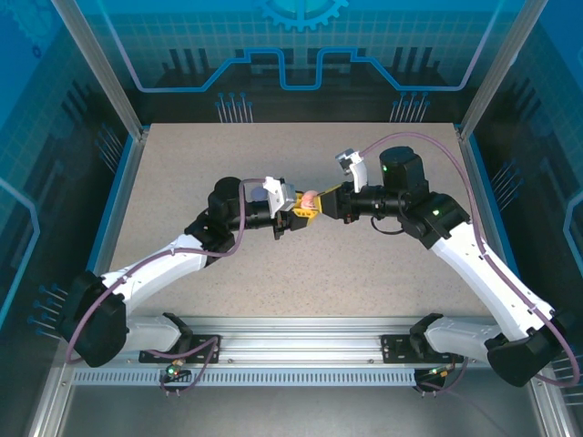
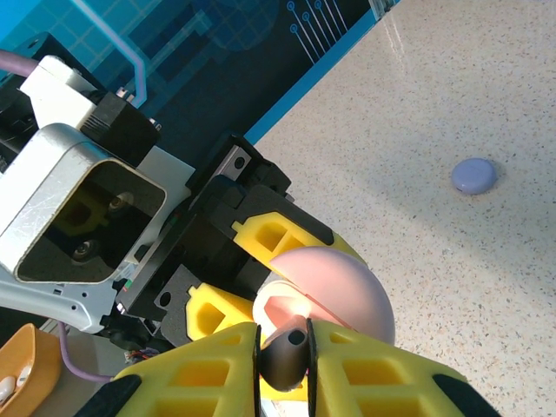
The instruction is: Insert the wireless bluetooth earbuds into the charging case
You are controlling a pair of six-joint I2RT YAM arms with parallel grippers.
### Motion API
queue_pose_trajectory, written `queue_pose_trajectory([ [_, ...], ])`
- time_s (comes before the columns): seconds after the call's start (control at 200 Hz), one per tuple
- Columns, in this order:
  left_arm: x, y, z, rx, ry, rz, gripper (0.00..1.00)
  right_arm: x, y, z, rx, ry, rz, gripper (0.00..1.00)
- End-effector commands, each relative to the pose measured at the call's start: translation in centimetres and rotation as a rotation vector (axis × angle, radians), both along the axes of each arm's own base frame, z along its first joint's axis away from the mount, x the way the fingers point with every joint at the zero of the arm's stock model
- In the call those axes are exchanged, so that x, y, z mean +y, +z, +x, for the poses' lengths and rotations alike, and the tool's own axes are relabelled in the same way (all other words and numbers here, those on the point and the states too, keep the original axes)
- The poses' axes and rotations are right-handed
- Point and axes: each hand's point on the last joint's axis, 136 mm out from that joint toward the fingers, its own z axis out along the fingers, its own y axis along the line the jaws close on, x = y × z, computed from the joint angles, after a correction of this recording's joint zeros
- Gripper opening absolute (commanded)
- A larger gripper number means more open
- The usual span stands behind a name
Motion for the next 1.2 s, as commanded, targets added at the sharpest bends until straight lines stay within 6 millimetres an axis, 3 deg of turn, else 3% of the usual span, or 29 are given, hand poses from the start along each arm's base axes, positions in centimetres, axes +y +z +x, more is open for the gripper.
queue_pose_trajectory([
  [0.0, 0.0, 2.5, -0.8, -0.065, -0.027, -0.028, 0.16, 0.0, 0.7, 0.0, -0.016, 0.009, -0.007, 0.2],
  [1.196, 0.3, 2.1, 0.0, -0.108, 0.024, 0.033, 0.17, 0.1, 0.1, -0.4, 0.019, 0.024, -0.047, 0.2],
])
